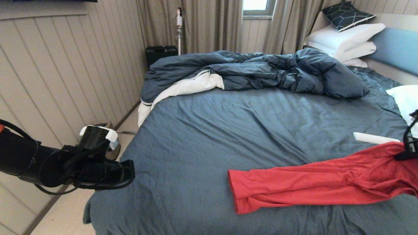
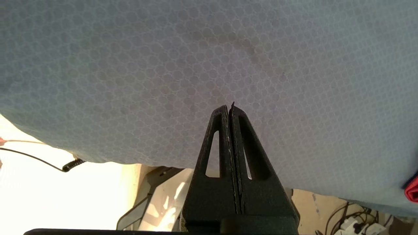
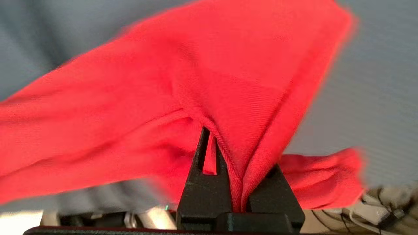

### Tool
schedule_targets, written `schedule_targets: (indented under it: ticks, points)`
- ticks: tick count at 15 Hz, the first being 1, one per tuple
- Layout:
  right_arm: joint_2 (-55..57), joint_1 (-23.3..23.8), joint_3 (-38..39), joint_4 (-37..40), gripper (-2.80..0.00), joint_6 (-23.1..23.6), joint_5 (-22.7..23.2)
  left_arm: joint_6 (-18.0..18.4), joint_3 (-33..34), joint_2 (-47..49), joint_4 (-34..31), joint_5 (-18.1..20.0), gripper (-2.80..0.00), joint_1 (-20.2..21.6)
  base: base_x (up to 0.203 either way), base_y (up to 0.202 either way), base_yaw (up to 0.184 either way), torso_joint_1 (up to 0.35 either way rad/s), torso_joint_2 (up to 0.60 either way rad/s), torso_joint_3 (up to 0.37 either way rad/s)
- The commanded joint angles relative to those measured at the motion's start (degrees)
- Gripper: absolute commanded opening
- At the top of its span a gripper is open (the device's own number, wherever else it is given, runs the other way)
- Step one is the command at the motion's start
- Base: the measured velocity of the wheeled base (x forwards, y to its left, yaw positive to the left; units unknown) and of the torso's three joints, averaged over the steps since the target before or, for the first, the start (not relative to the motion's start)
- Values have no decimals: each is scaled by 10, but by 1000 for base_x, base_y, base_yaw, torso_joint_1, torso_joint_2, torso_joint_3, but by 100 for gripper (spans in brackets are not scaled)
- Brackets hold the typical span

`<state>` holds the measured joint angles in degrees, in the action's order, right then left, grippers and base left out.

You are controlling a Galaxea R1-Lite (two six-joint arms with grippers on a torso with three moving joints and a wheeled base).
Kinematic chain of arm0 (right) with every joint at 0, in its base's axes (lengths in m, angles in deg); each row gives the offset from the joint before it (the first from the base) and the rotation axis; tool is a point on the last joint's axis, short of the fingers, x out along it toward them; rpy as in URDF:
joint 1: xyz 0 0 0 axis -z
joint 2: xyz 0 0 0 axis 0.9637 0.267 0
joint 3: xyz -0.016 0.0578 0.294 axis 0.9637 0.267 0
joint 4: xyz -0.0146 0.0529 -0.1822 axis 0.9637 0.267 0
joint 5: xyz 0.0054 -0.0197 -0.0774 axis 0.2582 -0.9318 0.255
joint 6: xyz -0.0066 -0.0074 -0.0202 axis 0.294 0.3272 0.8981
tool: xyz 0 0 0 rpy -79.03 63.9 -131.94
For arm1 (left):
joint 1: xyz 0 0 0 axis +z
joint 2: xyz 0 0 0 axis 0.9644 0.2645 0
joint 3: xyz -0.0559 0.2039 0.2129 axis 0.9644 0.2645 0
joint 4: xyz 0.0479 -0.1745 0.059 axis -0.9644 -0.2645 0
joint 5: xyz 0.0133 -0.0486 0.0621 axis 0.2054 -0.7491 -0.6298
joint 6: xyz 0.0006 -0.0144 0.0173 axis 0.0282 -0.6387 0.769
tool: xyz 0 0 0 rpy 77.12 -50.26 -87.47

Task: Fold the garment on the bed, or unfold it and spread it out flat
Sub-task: Fold the red T-shirt

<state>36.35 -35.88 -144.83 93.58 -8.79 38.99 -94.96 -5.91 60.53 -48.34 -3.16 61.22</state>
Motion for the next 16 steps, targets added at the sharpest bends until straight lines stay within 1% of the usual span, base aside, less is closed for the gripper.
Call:
schedule_targets:
  ticks: [1,3,4,7,9,10,12,14,16]
  points:
    - [-45,-58,23,14,-280,-2,5,-2,0,0,1,0,-280,0,0,0,0,0,0,0]
    - [-72,-129,45,19,-280,-12,6,-2,0,0,1,0,-280,0,0,0,0,0,0,0]
    - [-83,-172,53,20,-280,-24,6,-2,0,-1,1,0,-280,0,0,0,0,0,0,0]
    - [-100,-315,66,22,-280,-76,-1,-2,3,-3,1,0,-280,0,0,0,0,0,0,0]
    - [-107,-402,75,31,-280,-106,-21,-2,4,-6,1,-1,-280,0,0,0,0,0,0,0]
    - [-111,-438,80,35,-280,-118,-31,-2,4,-7,1,0,-280,0,0,0,0,0,0,0]
    - [-113,-503,81,38,-280,-140,-47,-2,4,-8,1,0,-280,-1,0,0,0,0,0,0]
    - [-96,-555,65,38,-280,-159,-61,-2,5,-8,1,0,-280,-5,0,0,0,0,0,0]
    - [-63,-593,51,38,-280,-167,-79,-2,7,-6,1,0,-280,-13,0,0,0,0,0,0]
